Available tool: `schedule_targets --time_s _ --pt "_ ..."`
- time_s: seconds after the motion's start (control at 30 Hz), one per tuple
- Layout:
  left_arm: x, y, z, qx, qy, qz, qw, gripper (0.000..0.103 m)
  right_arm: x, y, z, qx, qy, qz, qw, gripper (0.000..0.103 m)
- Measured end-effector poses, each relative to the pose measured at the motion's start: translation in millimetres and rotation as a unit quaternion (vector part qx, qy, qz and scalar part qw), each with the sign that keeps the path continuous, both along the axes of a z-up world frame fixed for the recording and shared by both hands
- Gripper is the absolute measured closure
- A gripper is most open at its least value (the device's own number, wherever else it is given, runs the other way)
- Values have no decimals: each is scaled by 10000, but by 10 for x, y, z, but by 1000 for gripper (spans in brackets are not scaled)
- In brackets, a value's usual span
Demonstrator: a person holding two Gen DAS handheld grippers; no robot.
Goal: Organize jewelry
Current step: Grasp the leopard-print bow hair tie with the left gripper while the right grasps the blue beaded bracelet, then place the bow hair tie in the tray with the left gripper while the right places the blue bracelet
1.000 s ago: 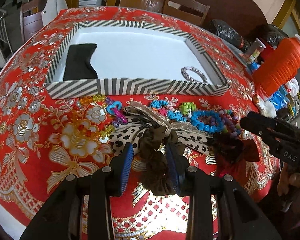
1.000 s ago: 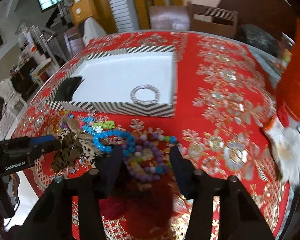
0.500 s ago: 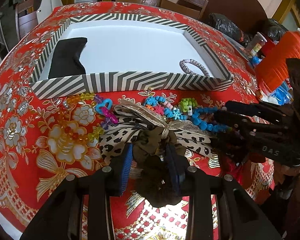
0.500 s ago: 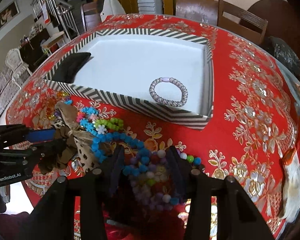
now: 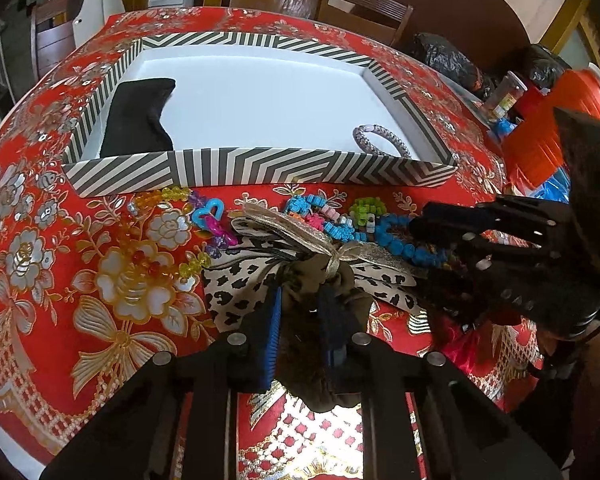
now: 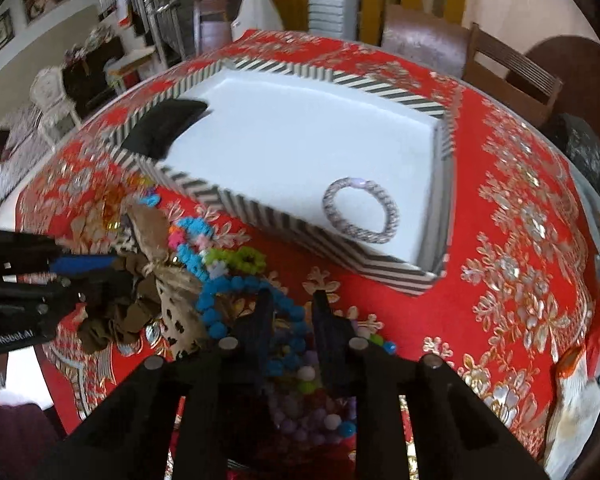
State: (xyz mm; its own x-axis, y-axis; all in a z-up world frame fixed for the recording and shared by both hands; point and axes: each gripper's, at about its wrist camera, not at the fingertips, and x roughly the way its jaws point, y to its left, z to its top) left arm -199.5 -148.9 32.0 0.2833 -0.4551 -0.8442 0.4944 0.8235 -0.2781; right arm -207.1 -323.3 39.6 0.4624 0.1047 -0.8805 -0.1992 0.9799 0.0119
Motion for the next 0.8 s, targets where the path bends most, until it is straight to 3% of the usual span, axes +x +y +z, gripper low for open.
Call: schedule_targets --time_s 0.1,0.17,0.23,0.43,0.8 --pt "-19 -9 16 -4 -3 -11 10000 89 12 47 -94 -230 134 -10 9996 83" --pt "-38 21 66 -67 -20 -4 10000 89 -9 19 -101 -32 122 -116 9999 92" --pt "-69 57 141 -109 -73 -22 9999 90 -59 -16 -48 109 20 -207 9997 92" --pt "-102 160 425 -283 -315 -12 9991 90 -296 -189 425 819 -621 -407 9939 92" --pt "29 231 794 -528 -662 104 9964 90 -432 -341 938 1018 -1220 -608 9854 92"
